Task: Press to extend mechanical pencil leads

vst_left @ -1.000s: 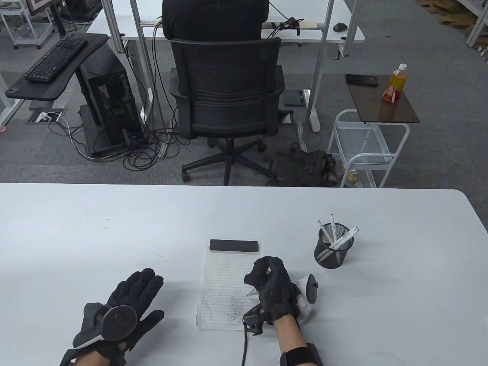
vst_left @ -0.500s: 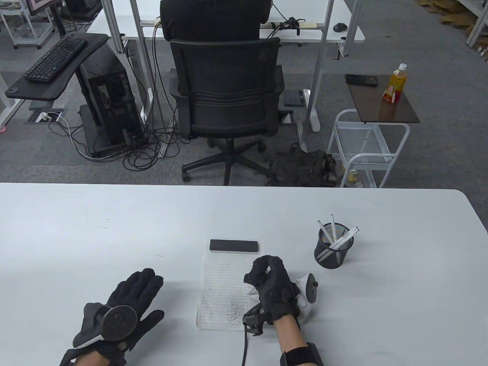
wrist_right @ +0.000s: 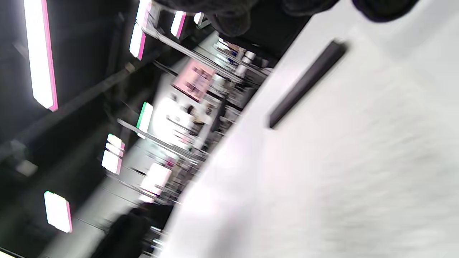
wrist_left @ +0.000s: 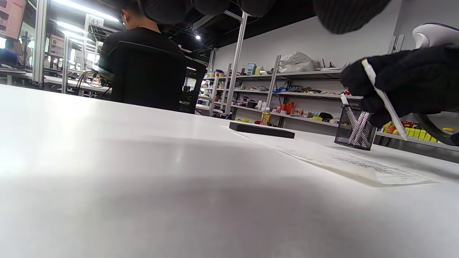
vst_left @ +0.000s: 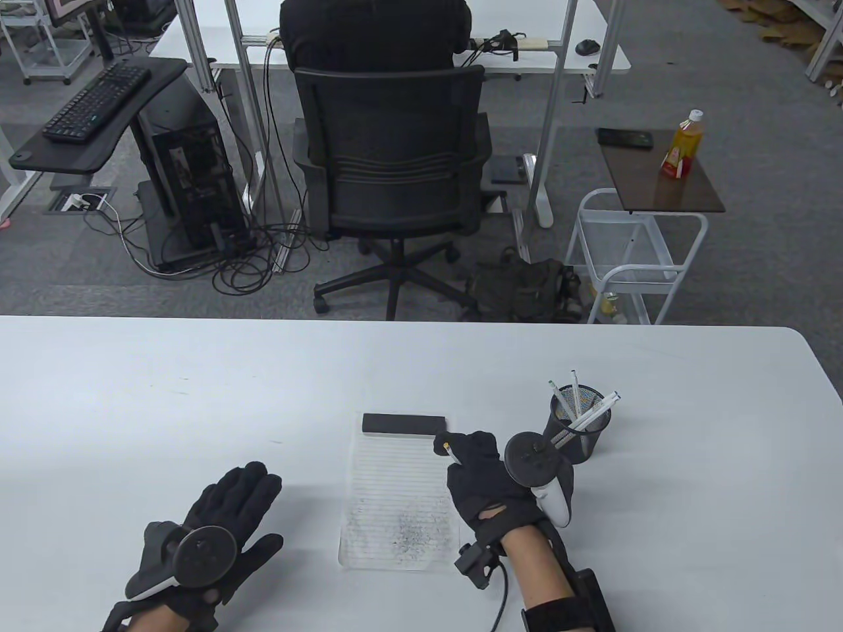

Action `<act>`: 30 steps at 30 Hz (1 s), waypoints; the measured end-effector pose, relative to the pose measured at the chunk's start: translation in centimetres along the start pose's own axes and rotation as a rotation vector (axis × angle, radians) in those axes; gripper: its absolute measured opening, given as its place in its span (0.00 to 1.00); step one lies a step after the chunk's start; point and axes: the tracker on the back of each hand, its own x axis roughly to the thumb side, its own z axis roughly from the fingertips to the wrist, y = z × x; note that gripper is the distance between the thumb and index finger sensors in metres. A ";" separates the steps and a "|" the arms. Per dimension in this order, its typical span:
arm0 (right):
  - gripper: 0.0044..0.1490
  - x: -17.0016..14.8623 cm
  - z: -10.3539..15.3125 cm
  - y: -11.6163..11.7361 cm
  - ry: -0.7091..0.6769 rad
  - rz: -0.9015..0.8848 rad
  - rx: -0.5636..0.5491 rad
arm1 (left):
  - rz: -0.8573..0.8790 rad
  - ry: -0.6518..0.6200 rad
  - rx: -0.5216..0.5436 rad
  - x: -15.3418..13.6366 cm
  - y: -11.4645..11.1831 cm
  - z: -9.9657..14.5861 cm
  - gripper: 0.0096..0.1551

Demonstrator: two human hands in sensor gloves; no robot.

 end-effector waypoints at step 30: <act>0.27 -2.7 -1.7 1.7 -0.023 0.975 0.052 | -0.012 0.001 -0.004 0.0 0.0 0.0 0.50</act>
